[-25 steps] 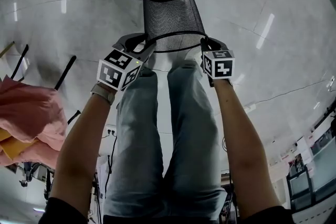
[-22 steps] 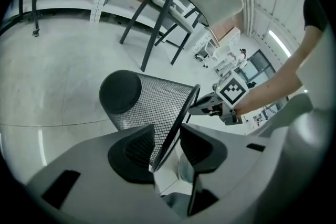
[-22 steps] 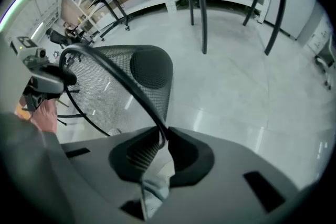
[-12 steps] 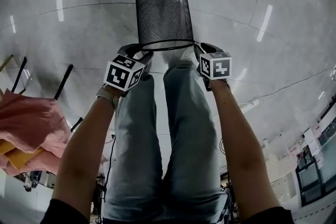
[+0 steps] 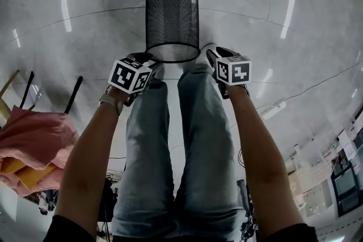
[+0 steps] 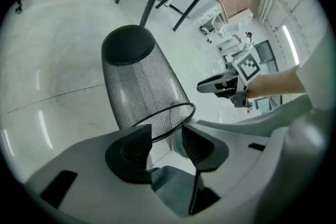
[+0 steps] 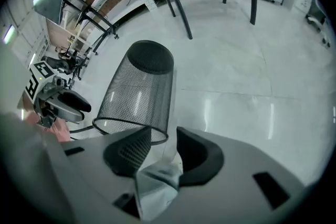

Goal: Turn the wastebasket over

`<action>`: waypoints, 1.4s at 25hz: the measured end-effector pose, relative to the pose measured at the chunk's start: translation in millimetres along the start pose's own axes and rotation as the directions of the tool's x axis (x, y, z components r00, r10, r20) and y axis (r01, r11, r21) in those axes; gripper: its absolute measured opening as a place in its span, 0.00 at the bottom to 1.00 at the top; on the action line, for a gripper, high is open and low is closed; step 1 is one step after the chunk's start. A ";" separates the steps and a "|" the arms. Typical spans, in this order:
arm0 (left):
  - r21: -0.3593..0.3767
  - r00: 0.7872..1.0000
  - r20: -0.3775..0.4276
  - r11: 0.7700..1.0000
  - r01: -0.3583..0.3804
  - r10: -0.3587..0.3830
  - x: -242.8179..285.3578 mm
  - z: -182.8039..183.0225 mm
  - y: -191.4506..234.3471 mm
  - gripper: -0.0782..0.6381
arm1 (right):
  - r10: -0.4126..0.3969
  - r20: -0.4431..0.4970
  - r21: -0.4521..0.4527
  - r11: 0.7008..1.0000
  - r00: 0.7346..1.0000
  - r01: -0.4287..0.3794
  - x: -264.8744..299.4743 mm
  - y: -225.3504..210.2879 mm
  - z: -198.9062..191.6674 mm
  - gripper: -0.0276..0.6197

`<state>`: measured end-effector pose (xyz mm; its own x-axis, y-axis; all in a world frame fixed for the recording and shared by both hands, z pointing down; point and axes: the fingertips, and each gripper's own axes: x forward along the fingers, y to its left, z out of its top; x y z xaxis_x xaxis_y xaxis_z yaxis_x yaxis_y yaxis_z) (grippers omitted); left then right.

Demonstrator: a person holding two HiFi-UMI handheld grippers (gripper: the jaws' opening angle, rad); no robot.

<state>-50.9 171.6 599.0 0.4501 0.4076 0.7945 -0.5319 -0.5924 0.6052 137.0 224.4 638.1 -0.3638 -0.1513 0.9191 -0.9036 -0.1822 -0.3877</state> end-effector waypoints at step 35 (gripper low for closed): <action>-0.627 0.843 0.537 0.685 0.371 0.034 67.3 31.2 -68.2 0.32 | -0.056 -0.291 -0.797 0.566 0.955 -0.210 41.5 41.9 215.9 0.53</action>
<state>38.0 217.7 609.6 0.7461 -0.0499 0.6639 -0.6470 0.1809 0.7407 132.8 0.7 644.8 -0.3630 0.1486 0.9199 -0.6156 0.7028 -0.3565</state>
